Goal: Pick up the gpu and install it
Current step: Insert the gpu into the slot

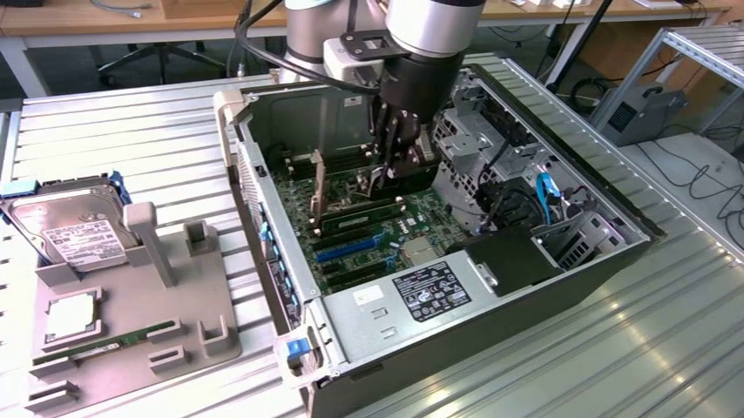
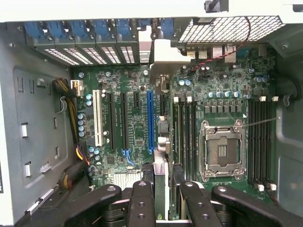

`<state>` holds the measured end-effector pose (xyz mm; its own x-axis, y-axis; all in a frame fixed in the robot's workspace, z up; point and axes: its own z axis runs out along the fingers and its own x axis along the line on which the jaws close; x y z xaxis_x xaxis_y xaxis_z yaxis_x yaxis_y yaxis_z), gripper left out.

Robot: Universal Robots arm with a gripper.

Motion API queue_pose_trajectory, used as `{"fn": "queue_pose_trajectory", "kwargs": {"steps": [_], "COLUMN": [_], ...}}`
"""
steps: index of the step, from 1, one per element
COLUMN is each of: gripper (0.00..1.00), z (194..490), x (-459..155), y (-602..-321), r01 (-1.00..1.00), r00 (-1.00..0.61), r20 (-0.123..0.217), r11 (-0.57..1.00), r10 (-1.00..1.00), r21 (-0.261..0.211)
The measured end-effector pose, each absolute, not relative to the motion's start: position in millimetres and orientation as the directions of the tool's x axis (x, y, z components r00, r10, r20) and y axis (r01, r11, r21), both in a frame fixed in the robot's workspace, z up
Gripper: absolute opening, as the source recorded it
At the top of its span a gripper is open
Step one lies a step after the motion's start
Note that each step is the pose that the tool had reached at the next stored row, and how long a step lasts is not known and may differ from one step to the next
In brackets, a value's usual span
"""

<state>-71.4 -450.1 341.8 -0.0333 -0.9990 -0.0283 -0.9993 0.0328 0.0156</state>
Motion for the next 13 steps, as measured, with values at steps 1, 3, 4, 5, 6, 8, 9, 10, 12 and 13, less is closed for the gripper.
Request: {"fn": "queue_pose_trajectory", "kwargs": {"steps": [1,3,4,5,6,8,9,10,12,13], "gripper": [0.26,0.26,0.26,0.26,0.26,0.26,0.26,0.26,0.26,0.26], "z": [341.5,340.9,340.8,340.7,340.6,340.3,340.2,340.0,339.7,339.6], "x": [-72.0,-73.3,-73.5,-73.7,-73.9,-74.5,-74.8,-75.2,-76.6,-77.1], "y": [-450.3,-450.6,-450.7,-450.7,-450.7,-450.7,-450.8,-450.8,-450.8,-450.8], "r01": [-0.999,-0.999,-0.999,-0.999,-0.999,-0.999,-0.999,-0.999,-0.999,-0.999], "r00": [-0.033,-0.033,-0.033,-0.033,-0.033,-0.033,-0.033,-0.033,-0.033,-0.033], "r20": [-0.028,-0.028,-0.028,-0.028,-0.028,-0.028,-0.028,-0.028,-0.028,-0.028], "r11": [0.033,0.033,0.033,0.033,0.033,0.033,0.033,0.033,0.033,0.033], "r10": [-0.999,-0.999,-0.999,-0.999,-0.999,-0.999,-0.999,-0.999,-0.999,-0.999], "r21": [0.016,0.016,0.016,0.016,0.016,0.016,0.016,0.016,0.016,0.016]}}
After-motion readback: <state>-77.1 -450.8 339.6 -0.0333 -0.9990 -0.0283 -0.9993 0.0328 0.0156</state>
